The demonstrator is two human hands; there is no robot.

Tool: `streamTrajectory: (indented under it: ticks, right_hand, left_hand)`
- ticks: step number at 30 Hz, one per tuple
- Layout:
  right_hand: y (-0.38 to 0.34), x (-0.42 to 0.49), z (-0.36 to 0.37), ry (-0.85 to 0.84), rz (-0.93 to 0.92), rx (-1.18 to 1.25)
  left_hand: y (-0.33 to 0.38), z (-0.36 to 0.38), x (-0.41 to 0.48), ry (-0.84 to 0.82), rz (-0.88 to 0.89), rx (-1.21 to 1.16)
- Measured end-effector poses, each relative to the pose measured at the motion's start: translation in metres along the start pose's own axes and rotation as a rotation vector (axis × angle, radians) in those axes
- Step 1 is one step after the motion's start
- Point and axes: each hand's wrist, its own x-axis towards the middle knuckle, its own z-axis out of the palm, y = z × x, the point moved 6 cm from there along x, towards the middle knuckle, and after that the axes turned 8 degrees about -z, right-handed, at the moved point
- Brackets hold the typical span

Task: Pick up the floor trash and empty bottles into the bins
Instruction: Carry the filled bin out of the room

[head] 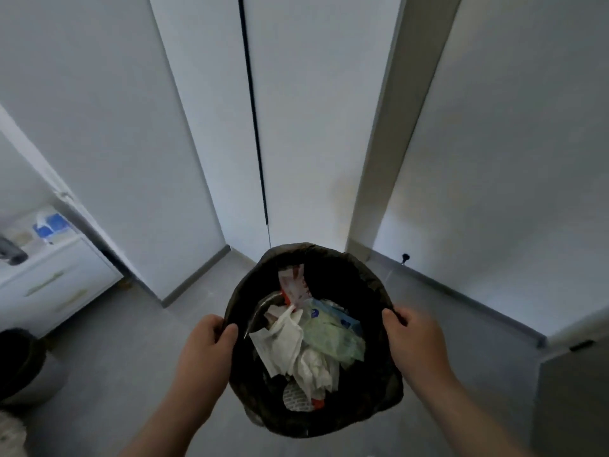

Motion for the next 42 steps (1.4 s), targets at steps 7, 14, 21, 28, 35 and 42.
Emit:
streamTrajectory:
  ticks: [7, 14, 21, 28, 35, 42]
  right_hand:
    - [0.014, 0.005, -0.111, 0.204, 0.051, -0.018]
    - [0.076, 0.02, -0.202, 0.324, 0.142, -0.013]
    - [0.112, 0.056, -0.276, 0.328, 0.212, -0.03]
    - [0.138, 0.115, -0.314, 0.352, 0.281, 0.004]
    - [0.175, 0.21, -0.324, 0.366, 0.36, -0.045]
    - [0.216, 0.319, -0.327, 0.365, 0.474, -0.091]
  left_hand:
    - [0.085, 0.07, -0.015, -0.202, 0.143, -0.022]
    - [0.157, 0.174, -0.032, -0.349, 0.187, 0.011]
    - [0.219, 0.261, -0.04, -0.429, 0.198, 0.013]
    - [0.269, 0.33, -0.016, -0.471, 0.212, 0.01]
    - [0.323, 0.413, 0.056, -0.502, 0.214, 0.018]
    - [0.378, 0.502, 0.142, -0.517, 0.277, 0.154]
